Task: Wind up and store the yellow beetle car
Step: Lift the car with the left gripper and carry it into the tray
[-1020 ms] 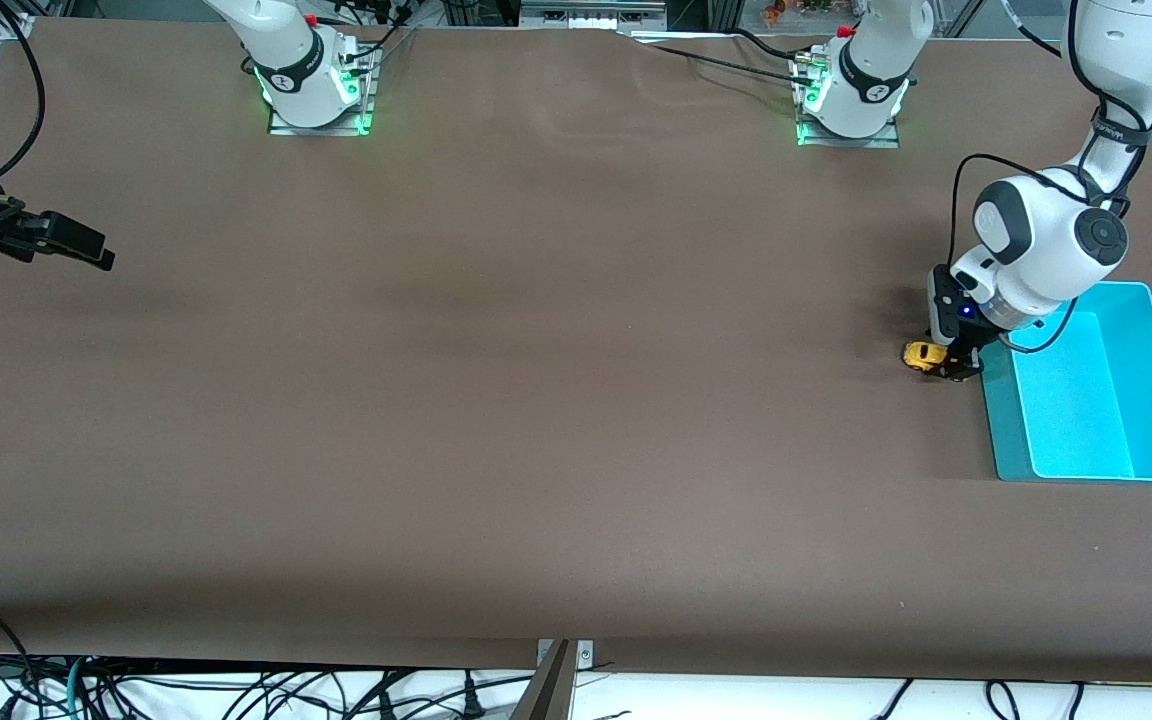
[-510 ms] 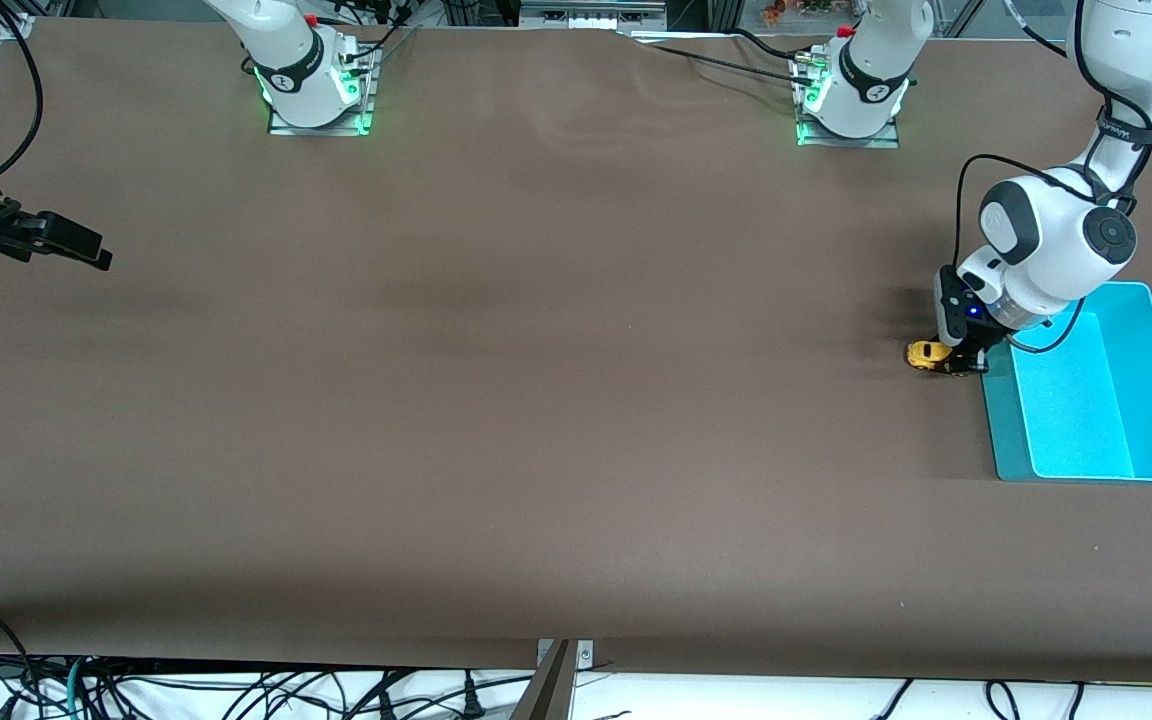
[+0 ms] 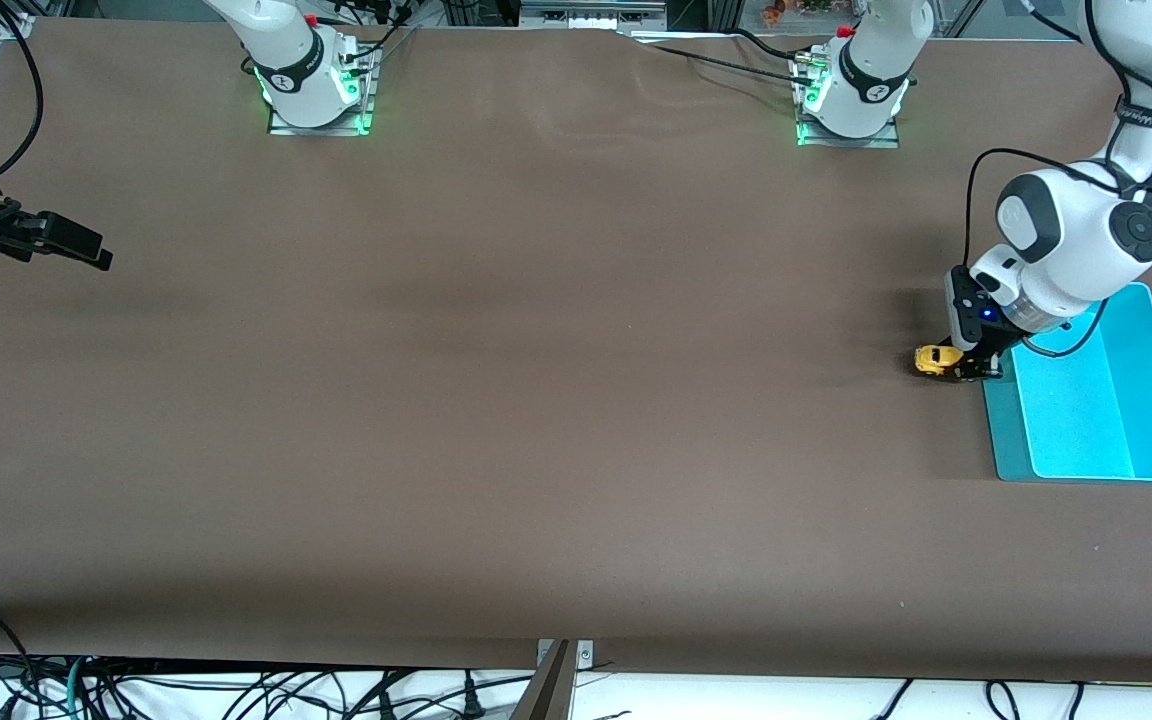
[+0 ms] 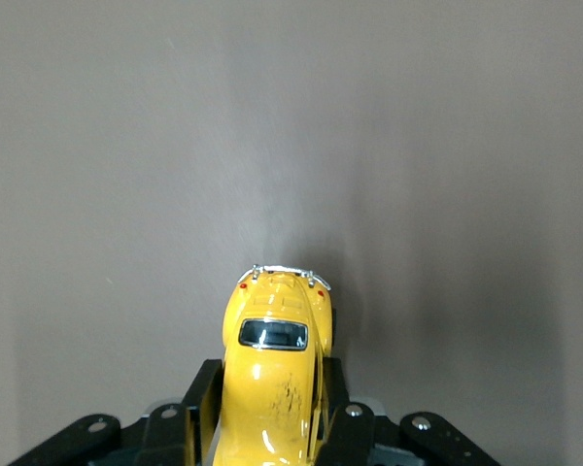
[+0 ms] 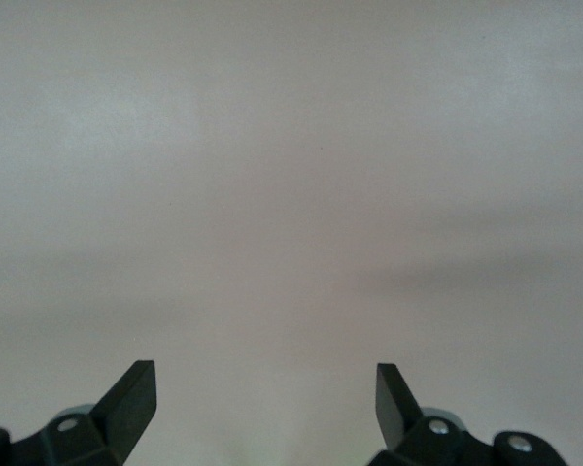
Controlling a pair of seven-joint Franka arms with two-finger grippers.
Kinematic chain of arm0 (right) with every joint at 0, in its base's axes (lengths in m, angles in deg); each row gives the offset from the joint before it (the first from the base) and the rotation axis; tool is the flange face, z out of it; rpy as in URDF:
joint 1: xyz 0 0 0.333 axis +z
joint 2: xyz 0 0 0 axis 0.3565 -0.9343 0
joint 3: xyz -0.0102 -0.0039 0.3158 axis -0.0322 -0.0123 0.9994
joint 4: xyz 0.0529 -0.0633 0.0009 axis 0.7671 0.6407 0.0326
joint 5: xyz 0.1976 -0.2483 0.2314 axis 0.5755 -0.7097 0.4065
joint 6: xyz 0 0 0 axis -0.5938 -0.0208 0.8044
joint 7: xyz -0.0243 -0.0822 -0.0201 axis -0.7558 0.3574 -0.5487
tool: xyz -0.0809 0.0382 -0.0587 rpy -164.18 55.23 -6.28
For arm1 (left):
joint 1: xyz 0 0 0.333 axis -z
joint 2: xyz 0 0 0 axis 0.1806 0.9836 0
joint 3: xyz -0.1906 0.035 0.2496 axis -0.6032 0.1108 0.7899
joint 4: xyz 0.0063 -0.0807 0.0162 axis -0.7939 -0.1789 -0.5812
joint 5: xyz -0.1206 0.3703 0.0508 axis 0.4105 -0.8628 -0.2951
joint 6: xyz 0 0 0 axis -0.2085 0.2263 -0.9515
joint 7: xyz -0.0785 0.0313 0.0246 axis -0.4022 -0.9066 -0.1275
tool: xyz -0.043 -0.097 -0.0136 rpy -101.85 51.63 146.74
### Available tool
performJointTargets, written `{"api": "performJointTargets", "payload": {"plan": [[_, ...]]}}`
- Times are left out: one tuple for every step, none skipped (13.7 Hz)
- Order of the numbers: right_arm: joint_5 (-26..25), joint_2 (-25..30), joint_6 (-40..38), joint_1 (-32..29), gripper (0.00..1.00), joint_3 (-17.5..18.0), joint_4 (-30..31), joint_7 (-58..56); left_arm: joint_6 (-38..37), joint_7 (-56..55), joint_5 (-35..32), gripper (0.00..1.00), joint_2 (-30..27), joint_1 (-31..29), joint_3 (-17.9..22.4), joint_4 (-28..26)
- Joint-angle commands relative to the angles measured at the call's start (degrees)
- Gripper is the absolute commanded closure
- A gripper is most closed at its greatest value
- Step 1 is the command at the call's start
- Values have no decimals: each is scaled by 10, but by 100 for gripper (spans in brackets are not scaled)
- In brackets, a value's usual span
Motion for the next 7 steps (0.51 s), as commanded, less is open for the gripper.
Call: {"api": "performJointTargets", "payload": {"plan": [[8,0,-11,-1,0,-1,-6,-3,-62,-44,18,67,-47,-2,-23,6],[8,0,-11,-1,0,-1,-6,-3,-93,-47,18,67,-57,-3,-22,22],[8,1,-11,-1,0,-1,-6,-3,-134,-41,18,66,-59,-8,-16,45],[8,0,-11,-1,0,-1,-6,-3,-172,-35,12,66,-58,-28,-16,74],[8,1,-11,-1,0,-1,-6,-3,-197,-13,11,66,-57,-49,-16,95],[8,0,-11,-1,0,-1,-6,-3,-201,12,11,66,-56,-58,-11,108],[8,0,-11,-1,0,-1,-6,-3,-202,32,11,66,-55,-60,5,117]]}}
